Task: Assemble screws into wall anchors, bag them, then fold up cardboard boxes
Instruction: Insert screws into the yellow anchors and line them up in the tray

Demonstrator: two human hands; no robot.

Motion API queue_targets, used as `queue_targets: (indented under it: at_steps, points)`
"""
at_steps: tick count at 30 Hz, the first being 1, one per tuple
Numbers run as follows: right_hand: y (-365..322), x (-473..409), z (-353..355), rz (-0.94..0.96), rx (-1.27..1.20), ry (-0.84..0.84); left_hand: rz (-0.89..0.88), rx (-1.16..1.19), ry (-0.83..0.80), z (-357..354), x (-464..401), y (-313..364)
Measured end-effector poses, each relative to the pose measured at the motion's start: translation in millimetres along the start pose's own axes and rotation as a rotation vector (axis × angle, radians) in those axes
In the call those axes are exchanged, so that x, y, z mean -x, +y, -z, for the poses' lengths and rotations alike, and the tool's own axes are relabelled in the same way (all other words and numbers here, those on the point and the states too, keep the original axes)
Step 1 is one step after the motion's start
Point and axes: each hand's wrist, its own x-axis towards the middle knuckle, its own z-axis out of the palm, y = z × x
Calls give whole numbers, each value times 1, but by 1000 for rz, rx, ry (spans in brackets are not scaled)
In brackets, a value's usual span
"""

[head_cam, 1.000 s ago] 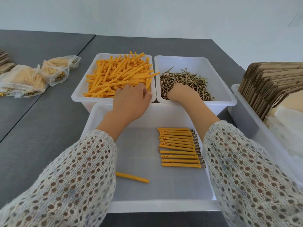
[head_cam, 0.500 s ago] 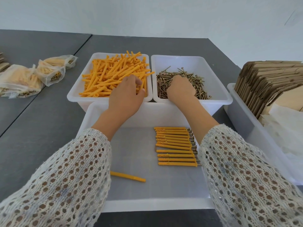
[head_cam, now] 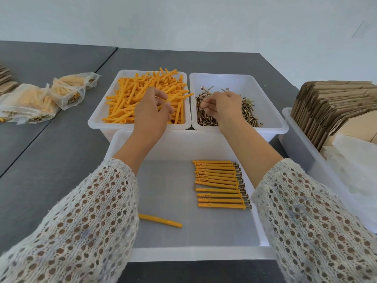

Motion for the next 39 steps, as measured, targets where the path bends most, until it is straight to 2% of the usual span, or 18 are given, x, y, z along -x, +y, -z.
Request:
queue_targets:
  at_steps: [4, 7, 13, 16, 20, 26, 32, 39]
  points:
    - [-4, -2, 5, -172, -349, -128, -6, 19, -23, -1, 1, 0]
    - [-5, -1, 7, -197, -469, -205, -8, 63, 11, 0, 0, 1]
    - [-7, -3, 5, -97, -330, -248, 9, 445, -139, 0, 0, 12]
    - [-8, -3, 3, -45, -231, -258, 40, 509, -246, -1, -1, 13]
    - [-8, 0, 2, 16, -130, -280, 15, 363, -398, -2, 0, 17]
    - [-4, 1, -5, 30, 18, -330, -272, -89, -432, -9, 14, 16]
    - [-3, 6, -8, 3, 10, -416, -260, -119, -408, -11, 13, 15]
    - [-3, 8, -11, 44, 5, -254, -316, -205, -392, -12, 12, 14]
